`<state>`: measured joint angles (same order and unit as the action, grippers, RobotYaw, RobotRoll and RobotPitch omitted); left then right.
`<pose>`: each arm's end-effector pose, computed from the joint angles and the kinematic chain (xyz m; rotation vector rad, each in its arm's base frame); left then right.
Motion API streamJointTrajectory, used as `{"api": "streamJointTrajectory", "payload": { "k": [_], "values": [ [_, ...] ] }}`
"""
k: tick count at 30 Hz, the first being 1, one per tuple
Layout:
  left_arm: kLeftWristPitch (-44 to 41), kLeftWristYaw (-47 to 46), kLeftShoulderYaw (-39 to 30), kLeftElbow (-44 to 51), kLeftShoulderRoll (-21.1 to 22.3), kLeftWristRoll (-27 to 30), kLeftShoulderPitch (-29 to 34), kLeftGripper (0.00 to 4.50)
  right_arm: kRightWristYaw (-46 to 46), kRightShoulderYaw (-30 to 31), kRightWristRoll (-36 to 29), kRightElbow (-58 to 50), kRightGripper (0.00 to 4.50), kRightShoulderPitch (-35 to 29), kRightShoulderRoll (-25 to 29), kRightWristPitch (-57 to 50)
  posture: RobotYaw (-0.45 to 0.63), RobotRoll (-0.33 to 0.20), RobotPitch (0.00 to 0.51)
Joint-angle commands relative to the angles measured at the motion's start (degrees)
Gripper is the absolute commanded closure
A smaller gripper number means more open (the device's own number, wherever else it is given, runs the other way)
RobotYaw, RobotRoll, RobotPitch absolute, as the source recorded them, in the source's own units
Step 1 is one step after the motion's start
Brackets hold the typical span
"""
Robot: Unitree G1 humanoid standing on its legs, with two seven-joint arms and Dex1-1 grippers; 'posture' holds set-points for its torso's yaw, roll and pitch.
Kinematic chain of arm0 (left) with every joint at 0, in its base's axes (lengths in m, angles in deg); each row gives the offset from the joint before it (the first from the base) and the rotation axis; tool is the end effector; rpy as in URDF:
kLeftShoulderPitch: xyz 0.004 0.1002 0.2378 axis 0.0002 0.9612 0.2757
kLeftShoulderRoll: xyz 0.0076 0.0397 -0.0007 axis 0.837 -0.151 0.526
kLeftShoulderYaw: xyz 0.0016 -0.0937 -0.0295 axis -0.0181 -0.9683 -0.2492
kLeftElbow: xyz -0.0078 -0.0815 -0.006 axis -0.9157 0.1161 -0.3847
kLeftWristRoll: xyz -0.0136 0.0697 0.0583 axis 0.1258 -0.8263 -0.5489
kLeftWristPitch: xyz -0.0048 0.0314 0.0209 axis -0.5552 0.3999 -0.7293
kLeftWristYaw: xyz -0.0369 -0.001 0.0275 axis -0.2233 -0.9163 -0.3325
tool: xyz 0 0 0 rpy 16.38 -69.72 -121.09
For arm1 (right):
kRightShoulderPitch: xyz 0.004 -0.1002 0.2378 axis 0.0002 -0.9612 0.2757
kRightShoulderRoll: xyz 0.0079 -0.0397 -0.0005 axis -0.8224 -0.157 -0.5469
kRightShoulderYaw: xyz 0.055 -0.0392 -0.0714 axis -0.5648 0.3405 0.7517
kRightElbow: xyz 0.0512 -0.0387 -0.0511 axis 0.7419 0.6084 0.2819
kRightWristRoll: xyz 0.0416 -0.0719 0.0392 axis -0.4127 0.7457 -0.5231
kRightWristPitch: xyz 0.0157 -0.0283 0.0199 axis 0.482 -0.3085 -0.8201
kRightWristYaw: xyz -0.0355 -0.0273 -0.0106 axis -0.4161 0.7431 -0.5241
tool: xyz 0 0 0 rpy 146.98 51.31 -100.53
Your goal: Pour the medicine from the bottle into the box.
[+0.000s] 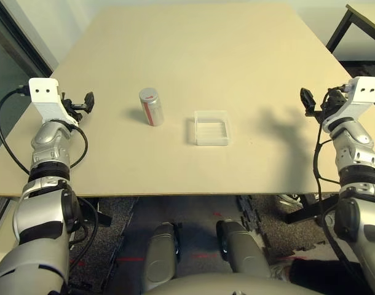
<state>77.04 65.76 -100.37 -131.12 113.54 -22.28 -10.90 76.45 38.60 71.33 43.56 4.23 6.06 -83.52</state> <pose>0.2827 0.3366 0.1405 0.1009 -0.0596 0.1746 0.2888 -0.3006 0.1230 0.0283 -0.0993 0.0098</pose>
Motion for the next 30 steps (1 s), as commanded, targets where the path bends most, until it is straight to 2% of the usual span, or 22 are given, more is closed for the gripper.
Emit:
{"api": "streamJointTrajectory", "payload": {
  "k": [1, 11, 17, 21, 24, 30],
  "values": [
    [0.7, -0.8, 0.0, -2.9, 0.4, -0.7, 0.9, 0.02, 0.1, -0.3, -0.8, -1.9, 0.00, -1.7, -0.1, -0.1, -0.05, 0.000, 0.120],
    [0.8, 2.6, 1.0, -2.3, -2.2, 0.1, -2.3, 0.02, 0.1, -0.9, -1.5, -3.7, 0.00, -1.8, 1.0, -0.5, -0.06, 0.000, 0.101],
    [-2.3, 15.4, 2.7, 4.3, -1.9, 1.9, -1.3, 0.02, 3.5, 1.2, -2.5, -8.7, 0.00, -3.3, 0.4, -5.4, -0.06, 0.000, 0.098],
    [-10.5, 25.2, 4.0, 12.1, -0.8, 4.6, 1.3, 0.02, 9.3, 3.6, -4.5, -17.1, 0.00, -5.2, 1.5, -13.5, -0.06, 0.000, 0.090],
    [-18.9, 33.4, 6.6, 21.8, 0.7, 6.9, 4.8, 0.02, 15.6, 7.3, -5.7, -25.6, 0.00, -7.2, 4.1, -21.3, -0.07, 0.000, 0.087],
    [-26.8, 41.3, 10.5, 29.9, 2.5, 7.4, 7.6, 0.02, 20.7, 11.2, -8.7, -38.0, 0.00, -8.7, 6.9, -34.1, -0.07, 0.000, 0.081]
  ]
}}
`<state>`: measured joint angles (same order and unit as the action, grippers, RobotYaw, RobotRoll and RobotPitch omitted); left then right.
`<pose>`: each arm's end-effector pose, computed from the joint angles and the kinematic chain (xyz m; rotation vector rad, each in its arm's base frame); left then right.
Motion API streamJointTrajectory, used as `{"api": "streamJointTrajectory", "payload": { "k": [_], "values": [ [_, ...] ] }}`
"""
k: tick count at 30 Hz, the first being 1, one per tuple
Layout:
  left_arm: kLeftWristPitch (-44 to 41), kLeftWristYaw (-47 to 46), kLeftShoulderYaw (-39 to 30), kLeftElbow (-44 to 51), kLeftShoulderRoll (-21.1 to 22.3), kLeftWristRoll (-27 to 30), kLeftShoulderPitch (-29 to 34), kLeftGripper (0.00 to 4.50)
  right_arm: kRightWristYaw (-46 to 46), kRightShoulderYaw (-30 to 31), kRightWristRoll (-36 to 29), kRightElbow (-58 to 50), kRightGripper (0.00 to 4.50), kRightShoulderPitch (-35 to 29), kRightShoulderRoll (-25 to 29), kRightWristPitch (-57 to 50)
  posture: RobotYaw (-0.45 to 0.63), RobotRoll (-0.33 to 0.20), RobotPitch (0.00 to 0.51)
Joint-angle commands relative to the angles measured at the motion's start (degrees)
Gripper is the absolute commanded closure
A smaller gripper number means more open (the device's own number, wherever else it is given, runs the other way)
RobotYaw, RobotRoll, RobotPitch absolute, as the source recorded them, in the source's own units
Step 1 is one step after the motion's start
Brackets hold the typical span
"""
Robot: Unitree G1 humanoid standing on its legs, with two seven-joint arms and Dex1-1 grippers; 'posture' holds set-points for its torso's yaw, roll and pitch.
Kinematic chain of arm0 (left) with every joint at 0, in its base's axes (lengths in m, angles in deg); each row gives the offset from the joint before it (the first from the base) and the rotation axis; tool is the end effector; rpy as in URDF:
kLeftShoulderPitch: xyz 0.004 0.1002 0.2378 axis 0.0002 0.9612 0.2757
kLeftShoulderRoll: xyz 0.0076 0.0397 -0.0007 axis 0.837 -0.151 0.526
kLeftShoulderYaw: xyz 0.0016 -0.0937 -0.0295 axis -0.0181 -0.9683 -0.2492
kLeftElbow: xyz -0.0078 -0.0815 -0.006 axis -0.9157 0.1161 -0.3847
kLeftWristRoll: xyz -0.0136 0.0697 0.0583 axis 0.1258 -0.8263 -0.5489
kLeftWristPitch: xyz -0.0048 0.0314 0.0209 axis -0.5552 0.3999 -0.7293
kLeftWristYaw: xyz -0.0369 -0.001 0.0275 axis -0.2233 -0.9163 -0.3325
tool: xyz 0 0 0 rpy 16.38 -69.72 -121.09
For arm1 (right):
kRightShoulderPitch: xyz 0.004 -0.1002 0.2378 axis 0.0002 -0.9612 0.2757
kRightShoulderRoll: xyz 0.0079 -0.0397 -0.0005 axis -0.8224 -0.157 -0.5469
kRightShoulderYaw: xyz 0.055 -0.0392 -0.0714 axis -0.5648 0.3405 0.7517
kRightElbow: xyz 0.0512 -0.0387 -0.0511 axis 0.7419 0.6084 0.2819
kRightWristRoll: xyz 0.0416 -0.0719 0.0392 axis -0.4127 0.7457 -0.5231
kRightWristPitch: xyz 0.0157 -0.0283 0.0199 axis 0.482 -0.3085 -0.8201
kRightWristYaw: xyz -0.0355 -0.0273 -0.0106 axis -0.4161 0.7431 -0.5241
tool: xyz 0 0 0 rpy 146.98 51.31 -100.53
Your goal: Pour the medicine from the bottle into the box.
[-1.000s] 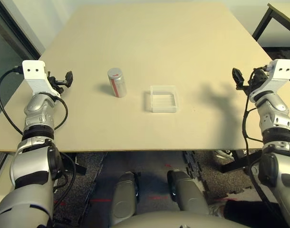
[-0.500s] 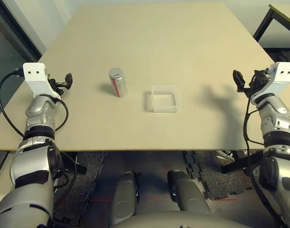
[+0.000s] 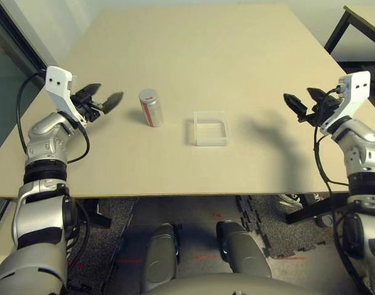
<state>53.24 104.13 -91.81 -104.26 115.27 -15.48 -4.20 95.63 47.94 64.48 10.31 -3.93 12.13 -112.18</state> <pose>0.2834 0.3142 0.1665 0.1126 0.0914 -0.6617 0.2737 -0.2801 0.1671 -0.0727 0.0435 0.5640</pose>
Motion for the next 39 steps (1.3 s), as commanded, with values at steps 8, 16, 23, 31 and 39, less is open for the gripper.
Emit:
{"api": "streamJointTrajectory", "payload": {
  "k": [8, 16, 23, 31, 39],
  "values": [
    [-1.9, 3.7, 4.8, 3.7, -2.2, -1.0, 1.5, 0.02, 2.3, 5.1, -3.4, -12.3, 0.00, 0.0, -0.2, -13.1, -0.09, 0.000, 0.072],
    [6.6, 2.0, 6.3, -7.2, -5.1, -4.3, -2.5, 0.02, 2.2, 6.2, -3.6, -15.2, 0.00, -0.2, -0.8, -15.4, -0.12, 0.000, 0.074],
    [12.4, 0.0, 6.3, -16.3, -7.0, -6.2, -6.5, 0.02, 1.7, 6.7, -3.9, -17.1, 0.00, -0.7, -2.0, -16.3, -0.13, 0.000, 0.077],
    [16.3, -1.0, 6.8, -22.9, -10.1, -8.1, -10.0, 0.02, 1.3, 6.7, -4.1, -18.3, 0.00, -0.4, -2.4, -17.3, -0.14, 0.000, 0.077],
    [21.0, -4.9, 6.7, -29.4, -12.4, -10.8, -13.1, 0.02, 0.8, 7.0, -4.4, -19.2, 0.00, 0.4, -2.6, -18.1, -0.16, 0.000, 0.074]
  ]
}}
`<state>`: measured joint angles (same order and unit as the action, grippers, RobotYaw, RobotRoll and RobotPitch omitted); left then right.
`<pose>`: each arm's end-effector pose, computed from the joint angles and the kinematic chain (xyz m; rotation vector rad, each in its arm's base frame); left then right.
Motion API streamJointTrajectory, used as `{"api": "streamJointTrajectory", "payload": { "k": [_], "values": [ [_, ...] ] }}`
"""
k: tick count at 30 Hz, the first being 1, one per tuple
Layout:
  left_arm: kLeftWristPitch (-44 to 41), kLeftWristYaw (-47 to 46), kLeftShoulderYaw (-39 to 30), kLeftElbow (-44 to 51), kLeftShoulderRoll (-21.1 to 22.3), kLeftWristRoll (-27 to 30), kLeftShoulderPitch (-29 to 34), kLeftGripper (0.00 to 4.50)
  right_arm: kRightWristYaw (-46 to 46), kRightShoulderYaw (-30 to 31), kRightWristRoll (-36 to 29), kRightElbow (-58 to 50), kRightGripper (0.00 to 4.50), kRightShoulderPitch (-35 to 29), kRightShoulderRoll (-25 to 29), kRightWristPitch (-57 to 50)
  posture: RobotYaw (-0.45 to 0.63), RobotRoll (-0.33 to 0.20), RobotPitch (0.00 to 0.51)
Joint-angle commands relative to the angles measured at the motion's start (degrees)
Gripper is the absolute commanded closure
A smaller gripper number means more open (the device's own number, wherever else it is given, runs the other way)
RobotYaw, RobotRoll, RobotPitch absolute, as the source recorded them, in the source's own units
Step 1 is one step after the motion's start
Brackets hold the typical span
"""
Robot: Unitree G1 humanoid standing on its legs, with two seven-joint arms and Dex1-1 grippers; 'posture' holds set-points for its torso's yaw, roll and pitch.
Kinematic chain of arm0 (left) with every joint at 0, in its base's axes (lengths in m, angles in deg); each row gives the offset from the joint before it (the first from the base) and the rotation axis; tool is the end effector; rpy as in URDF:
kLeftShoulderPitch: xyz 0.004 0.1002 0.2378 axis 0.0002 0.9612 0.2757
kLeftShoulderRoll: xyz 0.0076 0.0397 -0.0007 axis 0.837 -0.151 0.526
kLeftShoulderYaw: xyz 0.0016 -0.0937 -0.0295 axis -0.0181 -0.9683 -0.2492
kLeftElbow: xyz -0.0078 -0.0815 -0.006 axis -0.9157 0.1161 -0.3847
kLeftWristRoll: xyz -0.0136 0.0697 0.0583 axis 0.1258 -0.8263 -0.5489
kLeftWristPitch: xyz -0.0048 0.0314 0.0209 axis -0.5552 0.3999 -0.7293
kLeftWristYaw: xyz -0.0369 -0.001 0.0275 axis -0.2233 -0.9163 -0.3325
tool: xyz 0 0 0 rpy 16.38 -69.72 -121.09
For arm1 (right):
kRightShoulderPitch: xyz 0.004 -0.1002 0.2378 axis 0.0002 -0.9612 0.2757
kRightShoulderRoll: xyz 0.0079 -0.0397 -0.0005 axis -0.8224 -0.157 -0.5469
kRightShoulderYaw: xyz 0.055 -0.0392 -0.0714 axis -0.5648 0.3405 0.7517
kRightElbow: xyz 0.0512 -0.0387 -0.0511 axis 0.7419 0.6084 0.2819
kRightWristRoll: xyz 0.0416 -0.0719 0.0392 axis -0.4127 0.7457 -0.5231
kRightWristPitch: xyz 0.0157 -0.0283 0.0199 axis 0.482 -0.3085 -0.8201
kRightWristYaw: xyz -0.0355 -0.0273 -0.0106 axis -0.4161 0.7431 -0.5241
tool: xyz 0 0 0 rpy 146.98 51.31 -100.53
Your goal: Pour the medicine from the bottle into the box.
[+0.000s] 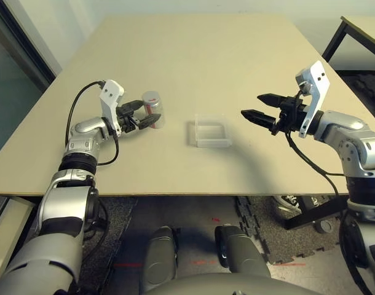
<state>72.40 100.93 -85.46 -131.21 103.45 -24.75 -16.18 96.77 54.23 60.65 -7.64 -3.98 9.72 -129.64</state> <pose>0.3220 0.2587 0.1269 0.1450 0.1302 -0.7330 0.2680 -0.2288 0.1829 -0.0658 0.1346 0.8246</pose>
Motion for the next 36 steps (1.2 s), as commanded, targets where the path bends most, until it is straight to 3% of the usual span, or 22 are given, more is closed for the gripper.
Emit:
{"api": "streamJointTrajectory", "payload": {
  "k": [1, 8, 11, 14, 15, 22, 30, 36],
  "values": [
    [2.4, -2.4, 0.4, -3.0, -0.8, -1.9, -1.4, 0.02, -0.3, 0.7, -0.6, -1.3, 0.00, 0.5, -0.2, -0.7, -0.16, 0.000, 0.074],
    [4.6, -6.1, 0.4, -6.2, -1.3, -3.9, -2.0, 0.02, -0.5, 0.7, -0.6, -1.3, 0.00, 1.0, -0.5, -0.8, -0.16, 0.000, 0.072],
    [4.8, -7.6, 0.2, -6.9, -1.4, -4.4, -2.1, 0.67, -0.5, 0.7, -0.6, -1.1, 0.00, 1.2, -0.6, -0.6, -0.16, 0.000, 0.070],
    [4.9, -8.2, 0.2, -7.5, -1.4, -4.8, -2.1, 1.72, -0.5, 0.7, -0.5, -0.7, 0.00, 1.4, -0.7, -0.3, -0.16, 0.000, 0.068],
    [5.0, -8.3, 0.3, -7.6, -1.4, -5.0, -2.1, 1.82, -0.5, 0.7, -0.5, -0.6, 0.00, 1.5, -0.8, -0.2, -0.16, 0.000, 0.067],
    [5.4, -6.7, 0.5, -7.3, -1.8, -5.2, -2.2, 1.82, -0.4, 0.6, -0.1, 0.5, 0.00, 2.1, -0.9, 0.5, -0.16, 0.000, 0.066],
    [0.4, 12.3, 2.6, 0.2, -1.8, -3.2, -7.3, 1.82, 3.7, 1.6, -0.2, 2.8, 0.00, 5.8, 0.7, 1.3, -0.14, 0.000, 0.069],
    [-6.9, 23.2, 5.5, 11.4, -2.6, -0.9, -8.3, 1.82, 7.3, 5.0, -0.2, 3.3, 0.00, 11.1, -0.6, 1.2, -0.14, 0.000, 0.071]
  ]
}}
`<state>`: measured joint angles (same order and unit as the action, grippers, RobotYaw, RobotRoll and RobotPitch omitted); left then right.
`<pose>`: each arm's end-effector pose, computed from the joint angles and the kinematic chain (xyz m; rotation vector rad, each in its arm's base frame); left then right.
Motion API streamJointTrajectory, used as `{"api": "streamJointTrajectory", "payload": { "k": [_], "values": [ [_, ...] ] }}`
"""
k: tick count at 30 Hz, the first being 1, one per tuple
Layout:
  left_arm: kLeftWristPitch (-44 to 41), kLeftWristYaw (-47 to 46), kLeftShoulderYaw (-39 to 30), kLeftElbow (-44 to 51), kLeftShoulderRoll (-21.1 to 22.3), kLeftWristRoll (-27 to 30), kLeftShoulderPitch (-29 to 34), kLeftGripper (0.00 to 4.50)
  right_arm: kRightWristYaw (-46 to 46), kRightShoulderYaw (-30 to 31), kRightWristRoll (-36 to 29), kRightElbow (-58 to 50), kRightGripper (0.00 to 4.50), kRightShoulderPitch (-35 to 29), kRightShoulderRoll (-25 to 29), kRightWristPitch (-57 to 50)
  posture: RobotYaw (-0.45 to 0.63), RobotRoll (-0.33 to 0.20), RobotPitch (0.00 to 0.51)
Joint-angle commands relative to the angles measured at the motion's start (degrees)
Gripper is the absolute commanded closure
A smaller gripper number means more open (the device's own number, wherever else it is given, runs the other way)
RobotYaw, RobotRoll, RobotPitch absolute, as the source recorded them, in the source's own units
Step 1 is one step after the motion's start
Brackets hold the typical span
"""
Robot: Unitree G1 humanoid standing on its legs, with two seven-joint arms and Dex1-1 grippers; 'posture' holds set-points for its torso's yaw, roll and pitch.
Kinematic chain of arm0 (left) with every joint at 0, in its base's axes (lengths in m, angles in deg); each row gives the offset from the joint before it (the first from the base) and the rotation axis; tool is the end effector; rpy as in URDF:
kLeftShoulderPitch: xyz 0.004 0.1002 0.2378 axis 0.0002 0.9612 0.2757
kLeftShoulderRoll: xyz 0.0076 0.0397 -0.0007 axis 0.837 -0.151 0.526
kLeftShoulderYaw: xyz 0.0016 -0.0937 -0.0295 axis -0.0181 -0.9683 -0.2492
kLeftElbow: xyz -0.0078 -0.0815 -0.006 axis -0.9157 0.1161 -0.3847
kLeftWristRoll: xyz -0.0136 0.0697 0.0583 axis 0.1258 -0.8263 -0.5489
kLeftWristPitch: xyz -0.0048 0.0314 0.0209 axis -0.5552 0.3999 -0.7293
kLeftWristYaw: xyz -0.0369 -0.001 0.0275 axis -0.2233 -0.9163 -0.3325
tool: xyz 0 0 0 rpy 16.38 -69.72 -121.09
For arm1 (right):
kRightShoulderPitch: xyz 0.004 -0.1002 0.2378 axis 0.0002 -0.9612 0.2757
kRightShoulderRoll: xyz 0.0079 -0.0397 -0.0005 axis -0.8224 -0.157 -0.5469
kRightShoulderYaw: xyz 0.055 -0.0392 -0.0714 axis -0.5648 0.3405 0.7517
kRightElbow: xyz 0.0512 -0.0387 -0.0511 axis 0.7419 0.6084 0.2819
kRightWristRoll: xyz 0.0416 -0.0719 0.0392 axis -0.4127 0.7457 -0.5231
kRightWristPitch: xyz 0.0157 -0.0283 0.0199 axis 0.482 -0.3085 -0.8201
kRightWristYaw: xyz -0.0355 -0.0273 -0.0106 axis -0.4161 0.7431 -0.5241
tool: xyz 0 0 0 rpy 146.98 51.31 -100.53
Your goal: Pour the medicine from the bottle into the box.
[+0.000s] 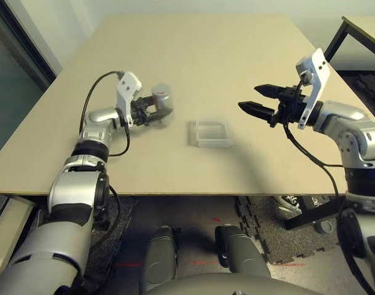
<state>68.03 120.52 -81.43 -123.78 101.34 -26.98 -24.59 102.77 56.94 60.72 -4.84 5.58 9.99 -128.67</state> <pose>0.3456 0.2211 0.1844 0.2893 0.0588 -1.1867 0.2841 -0.2138 0.2174 -0.1335 0.0423 0.9764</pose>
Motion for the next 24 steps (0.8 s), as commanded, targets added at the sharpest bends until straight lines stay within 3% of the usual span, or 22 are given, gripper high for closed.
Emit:
{"api": "streamJointTrajectory", "payload": {
  "k": [1, 10, 24],
  "values": [
    [-2.8, 4.5, 2.1, 5.2, -0.8, 1.4, 0.4, 1.82, 1.4, 3.0, 0.0, 0.7, 0.00, 2.3, -1.5, 0.4, -0.14, 0.000, 0.070],
    [-0.3, 5.9, 4.8, 6.1, -5.2, 0.7, -0.2, 1.82, 0.5, 7.6, 2.3, 3.3, 0.00, 8.0, -6.5, 1.0, -0.15, 0.000, 0.070],
    [1.8, 5.1, 4.9, 2.8, -6.9, 0.5, -1.9, 1.82, -0.6, 9.1, 2.8, 1.9, 0.00, 8.0, -8.6, -0.5, -0.17, 0.000, 0.075]
  ]
}}
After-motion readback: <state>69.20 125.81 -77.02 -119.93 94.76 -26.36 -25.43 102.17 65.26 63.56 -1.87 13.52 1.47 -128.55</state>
